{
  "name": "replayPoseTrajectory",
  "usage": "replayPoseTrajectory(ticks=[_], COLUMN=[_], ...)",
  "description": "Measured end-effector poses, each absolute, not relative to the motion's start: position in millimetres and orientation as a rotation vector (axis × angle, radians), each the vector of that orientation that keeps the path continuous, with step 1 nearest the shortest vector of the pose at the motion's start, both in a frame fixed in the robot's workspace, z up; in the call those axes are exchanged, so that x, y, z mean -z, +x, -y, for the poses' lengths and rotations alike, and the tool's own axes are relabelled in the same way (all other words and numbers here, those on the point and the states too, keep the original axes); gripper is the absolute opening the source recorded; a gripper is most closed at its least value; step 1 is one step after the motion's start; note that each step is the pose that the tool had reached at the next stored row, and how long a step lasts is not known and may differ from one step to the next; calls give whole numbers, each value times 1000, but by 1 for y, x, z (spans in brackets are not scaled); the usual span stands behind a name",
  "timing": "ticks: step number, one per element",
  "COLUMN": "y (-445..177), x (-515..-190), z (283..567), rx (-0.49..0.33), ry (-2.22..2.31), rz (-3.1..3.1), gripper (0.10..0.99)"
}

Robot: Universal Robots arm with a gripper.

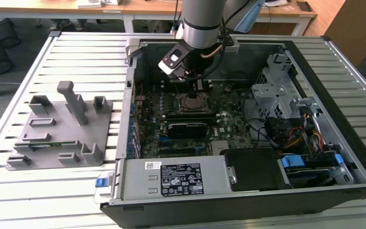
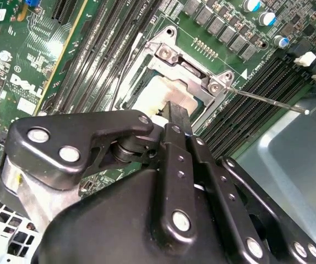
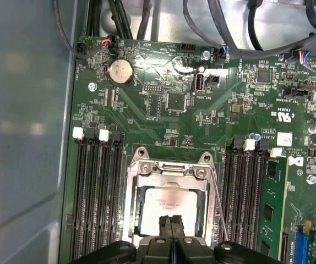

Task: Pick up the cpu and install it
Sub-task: 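Close the cpu cover, then install the first cpu locking lever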

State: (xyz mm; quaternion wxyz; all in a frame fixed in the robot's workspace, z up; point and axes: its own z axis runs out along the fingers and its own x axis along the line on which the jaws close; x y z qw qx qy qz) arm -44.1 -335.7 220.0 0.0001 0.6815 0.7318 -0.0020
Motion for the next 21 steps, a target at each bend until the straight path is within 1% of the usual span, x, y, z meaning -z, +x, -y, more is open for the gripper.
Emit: replayPoseTrajectory(ticks=[21], y=[-44], x=[-227], z=[336], rx=[6], ry=[2141], rz=[-2299], gripper=[106])
